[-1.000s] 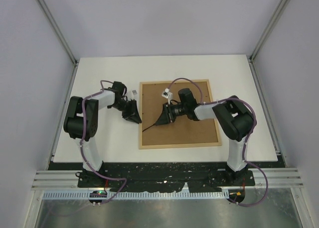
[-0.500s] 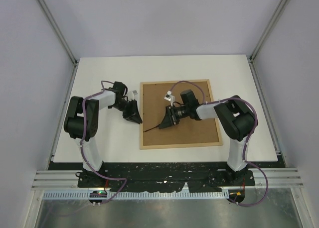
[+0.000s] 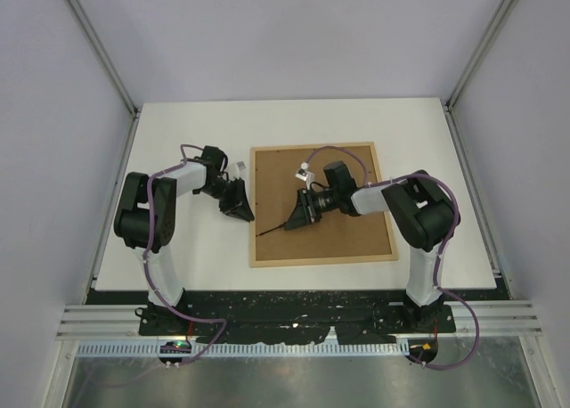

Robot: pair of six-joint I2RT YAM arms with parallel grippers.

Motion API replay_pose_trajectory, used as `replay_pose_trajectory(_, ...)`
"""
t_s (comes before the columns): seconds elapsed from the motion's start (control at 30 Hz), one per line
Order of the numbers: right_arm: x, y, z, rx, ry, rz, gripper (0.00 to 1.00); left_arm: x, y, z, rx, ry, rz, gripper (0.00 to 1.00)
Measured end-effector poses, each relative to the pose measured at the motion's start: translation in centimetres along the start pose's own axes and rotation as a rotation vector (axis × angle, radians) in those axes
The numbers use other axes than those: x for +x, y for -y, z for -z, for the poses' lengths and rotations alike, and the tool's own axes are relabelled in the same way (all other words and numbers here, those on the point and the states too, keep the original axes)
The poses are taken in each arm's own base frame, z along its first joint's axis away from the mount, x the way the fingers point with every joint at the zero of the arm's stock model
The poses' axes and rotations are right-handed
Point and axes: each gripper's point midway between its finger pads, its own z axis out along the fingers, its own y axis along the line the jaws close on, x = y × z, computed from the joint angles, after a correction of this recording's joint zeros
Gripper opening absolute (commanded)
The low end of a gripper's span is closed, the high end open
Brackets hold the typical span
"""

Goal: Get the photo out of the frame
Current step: Release the photo frame item from the photo frame.

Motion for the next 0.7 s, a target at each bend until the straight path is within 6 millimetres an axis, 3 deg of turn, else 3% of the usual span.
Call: replay_pose_trajectory(0.7, 0.24, -0.12, -1.06, -0.033, -0.01, -0.031, 0.08, 0.06, -0.07, 0.06, -0.006, 0.003, 0.003, 0.0)
